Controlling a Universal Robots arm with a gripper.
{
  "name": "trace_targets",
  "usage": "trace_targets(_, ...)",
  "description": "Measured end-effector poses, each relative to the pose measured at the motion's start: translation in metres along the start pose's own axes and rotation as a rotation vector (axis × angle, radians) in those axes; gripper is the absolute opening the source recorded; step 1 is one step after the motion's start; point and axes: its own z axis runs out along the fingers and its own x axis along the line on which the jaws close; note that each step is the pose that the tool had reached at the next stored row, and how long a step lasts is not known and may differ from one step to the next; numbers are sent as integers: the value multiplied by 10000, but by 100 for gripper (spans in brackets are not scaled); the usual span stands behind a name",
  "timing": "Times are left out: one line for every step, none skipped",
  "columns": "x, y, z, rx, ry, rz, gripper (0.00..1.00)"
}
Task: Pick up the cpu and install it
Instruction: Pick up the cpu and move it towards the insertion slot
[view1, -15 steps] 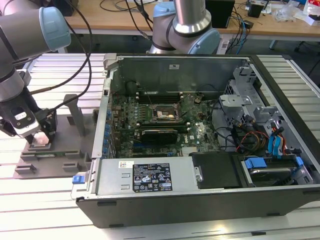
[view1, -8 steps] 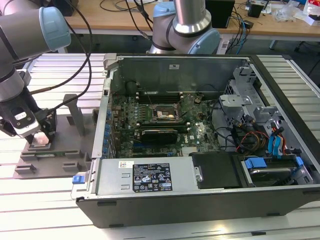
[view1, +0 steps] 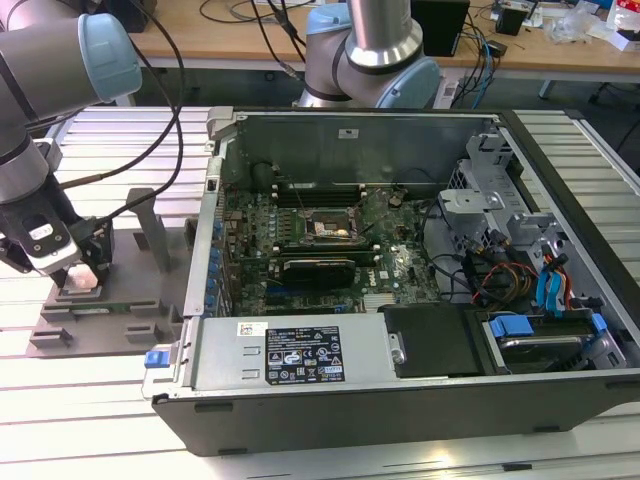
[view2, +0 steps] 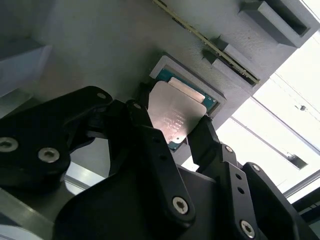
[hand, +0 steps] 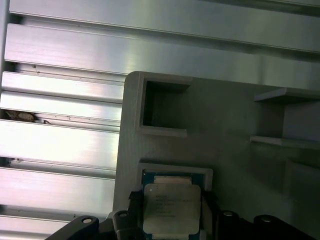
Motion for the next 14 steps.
trace_targets(0, 0, 0, 0, 0, 1, 55)
trace_targets(0, 0, -1, 0, -2, 2, 55)
trace_targets(-1, 0, -4, -1, -4, 2, 55)
trace_targets(-1, 0, -9, -2, -4, 2, 55)
trace_targets(-1, 0, -33, -1, -1, 2, 55)
trace_targets(-2, -1, -55, 0, -1, 2, 55)
trace_targets(-2, -1, -66, 0, 0, 2, 55)
trace_targets(-2, -1, -75, 0, 0, 2, 55)
trace_targets(-3, -1, -88, 0, 0, 2, 55)
trace_targets(-3, -1, -104, 0, 0, 2, 55)
trace_targets(-3, -1, -111, 0, 0, 2, 55)
trace_targets(-4, -2, -129, 0, 0, 2, 55)
trace_targets(-5, -2, -155, 0, 0, 2, 55)
trace_targets(-5, -2, -172, 0, -1, 2, 55)
